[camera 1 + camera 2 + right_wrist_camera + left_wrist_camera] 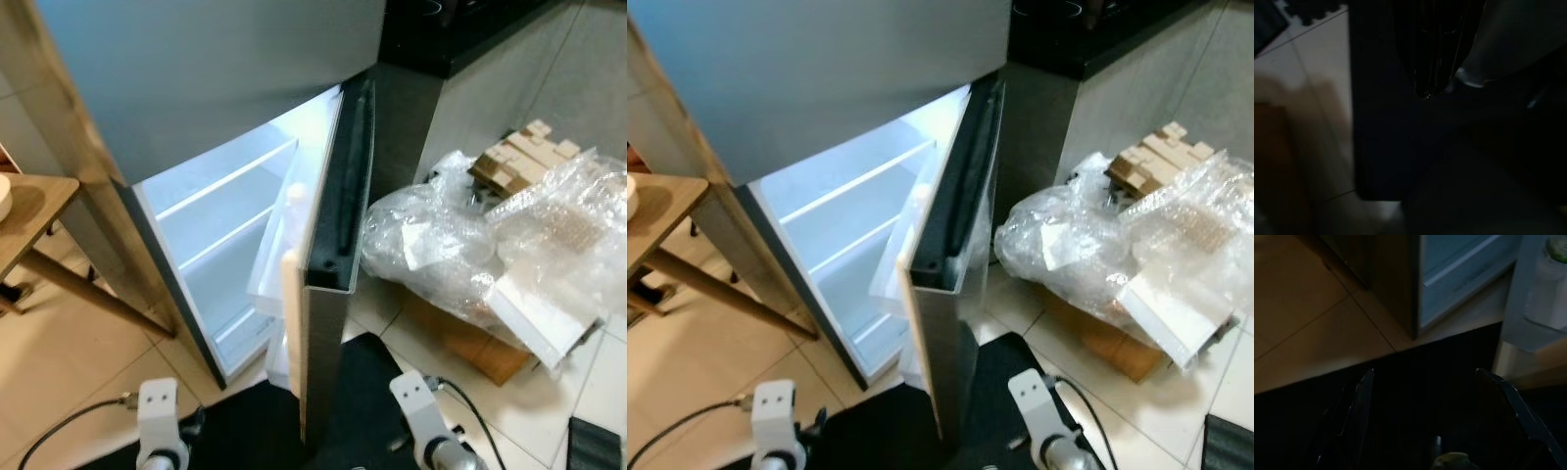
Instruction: Restocking fridge
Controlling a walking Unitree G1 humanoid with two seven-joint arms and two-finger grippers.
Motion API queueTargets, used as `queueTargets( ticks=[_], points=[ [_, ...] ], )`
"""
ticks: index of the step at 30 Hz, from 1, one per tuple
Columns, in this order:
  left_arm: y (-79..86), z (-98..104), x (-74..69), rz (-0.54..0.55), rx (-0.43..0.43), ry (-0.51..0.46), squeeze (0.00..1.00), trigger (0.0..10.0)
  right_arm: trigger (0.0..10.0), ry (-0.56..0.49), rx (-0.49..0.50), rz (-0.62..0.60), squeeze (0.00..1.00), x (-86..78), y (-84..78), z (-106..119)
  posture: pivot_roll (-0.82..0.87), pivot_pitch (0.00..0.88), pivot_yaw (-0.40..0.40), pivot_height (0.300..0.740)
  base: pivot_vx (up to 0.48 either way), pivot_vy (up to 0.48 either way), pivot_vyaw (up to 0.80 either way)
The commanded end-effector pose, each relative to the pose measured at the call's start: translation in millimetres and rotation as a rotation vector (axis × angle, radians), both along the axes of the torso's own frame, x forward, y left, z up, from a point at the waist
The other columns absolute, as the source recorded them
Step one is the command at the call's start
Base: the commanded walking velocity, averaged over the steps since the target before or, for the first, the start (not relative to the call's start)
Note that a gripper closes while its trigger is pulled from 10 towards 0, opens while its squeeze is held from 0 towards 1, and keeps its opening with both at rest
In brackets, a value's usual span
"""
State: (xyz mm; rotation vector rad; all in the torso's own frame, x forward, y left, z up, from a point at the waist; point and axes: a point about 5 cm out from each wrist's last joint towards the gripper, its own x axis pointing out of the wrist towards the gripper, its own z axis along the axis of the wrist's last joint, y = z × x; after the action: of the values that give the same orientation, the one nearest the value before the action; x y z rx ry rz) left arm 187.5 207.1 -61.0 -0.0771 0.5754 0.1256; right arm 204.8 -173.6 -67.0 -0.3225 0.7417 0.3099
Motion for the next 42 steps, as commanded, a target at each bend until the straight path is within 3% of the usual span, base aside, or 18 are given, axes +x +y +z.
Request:
queueTargets(
  ticks=[1,6,12,13,14,15,16,17,18,25,26,27,28,29,30,32,34,42],
  points=[
    [2.9,-2,-6.1,-0.013,0.018,0.010,0.00,10.0,10.0,0.009,0.004,-0.002,0.00,-2.9,0.2,-2,-0.06,0.107,0.033,0.719,0.000,0.000,0.00],
    [-3.8,3,-2.3,-0.094,0.016,-0.044,0.00,10.0,10.0,0.014,-0.001,-0.024,0.00,-4.2,-5.8,-2,-0.06,0.107,0.032,0.719,0.000,0.000,0.00],
    [-21.2,11,2.9,-0.337,-0.003,-0.120,0.00,10.0,10.0,0.033,-0.023,-0.059,0.00,-6.2,-15.7,-3,-0.06,0.108,0.030,0.719,0.000,0.000,0.00],
    [-21.2,11,2.9,-0.337,-0.003,-0.120,0.00,10.0,10.0,0.033,-0.023,-0.059,0.00,-6.2,-15.7,-3,-0.06,0.108,0.030,0.719,0.000,0.000,0.00],
    [-25.9,18,5.3,-0.432,-0.014,-0.167,0.00,10.0,6.8,0.035,-0.026,-0.076,0.00,-6.1,-19.5,-2,-0.06,0.110,0.029,0.719,0.000,0.000,0.00],
    [-27.3,24,7.6,-0.495,-0.009,-0.216,0.00,10.0,6.8,0.029,-0.027,-0.093,0.00,-5.3,-22.9,-1,-0.06,0.110,0.029,0.719,0.000,0.000,0.00],
    [-27.5,26,8.0,-0.508,-0.008,-0.227,0.00,10.0,3.4,0.028,-0.027,-0.096,0.00,-5.0,-23.6,-1,-0.06,0.110,0.029,0.719,0.000,0.000,0.00],
    [-27.5,26,8.0,-0.508,-0.008,-0.227,0.00,10.0,3.4,0.028,-0.027,-0.096,0.00,-5.0,-23.6,-1,-0.06,0.110,0.029,0.719,0.000,0.000,0.00],
    [-27.0,29,9.2,-0.520,-0.015,-0.249,0.00,9.5,0.0,0.019,-0.028,-0.102,0.00,-4.2,-25.3,0,-0.06,0.111,0.028,0.719,0.000,0.000,0.00],
    [-25.4,44,16.9,-0.606,-0.028,-0.327,0.00,10.0,0.0,-0.057,0.001,-0.200,0.00,9.8,-34.1,10,-0.06,0.114,0.028,0.719,0.000,0.000,0.00],
    [-27.7,47,18.5,-0.626,-0.038,-0.343,0.00,10.0,0.9,-0.081,0.015,-0.219,0.00,15.1,-34.0,14,-0.06,0.114,0.029,0.719,0.000,0.000,0.00],
    [-27.7,47,18.5,-0.626,-0.038,-0.343,0.00,10.0,0.9,-0.081,0.015,-0.219,0.00,15.1,-34.0,14,-0.06,0.114,0.029,0.719,0.000,0.000,0.00],
    [-29.8,52,20.2,-0.643,-0.037,-0.368,0.00,10.0,4.4,-0.102,0.026,-0.235,0.00,20.1,-33.7,17,-0.06,0.114,0.029,0.719,0.000,0.000,0.00],
    [-29.8,52,20.2,-0.643,-0.037,-0.368,0.00,10.0,4.4,-0.102,0.026,-0.235,0.00,20.1,-33.7,17,-0.06,0.114,0.029,0.719,0.000,0.000,0.00],
    [-32.6,57,22.9,-0.652,-0.048,-0.405,0.00,10.0,10.0,-0.124,0.023,-0.248,0.00,25.4,-33.3,21,-0.06,0.115,0.028,0.719,0.000,0.000,0.00],
    [-34.6,63,25.3,-0.654,-0.055,-0.441,0.00,10.0,10.0,-0.141,0.021,-0.262,0.00,29.6,-33.0,23,-0.06,0.115,0.028,0.719,0.000,0.000,0.00],
    [-46.4,81,29.1,-0.683,-0.165,-0.517,0.00,10.0,10.0,-0.185,0.070,-0.316,0.00,41.3,-29.4,31,-0.06,0.113,0.024,0.719,0.000,0.000,0.00],
    [-70.4,100,19.9,-0.892,-0.326,-0.511,0.00,10.0,10.0,-0.224,0.120,-0.298,0.00,51.5,-19.1,38,-0.06,0.105,0.021,0.719,0.000,0.000,0.00]
  ],
)
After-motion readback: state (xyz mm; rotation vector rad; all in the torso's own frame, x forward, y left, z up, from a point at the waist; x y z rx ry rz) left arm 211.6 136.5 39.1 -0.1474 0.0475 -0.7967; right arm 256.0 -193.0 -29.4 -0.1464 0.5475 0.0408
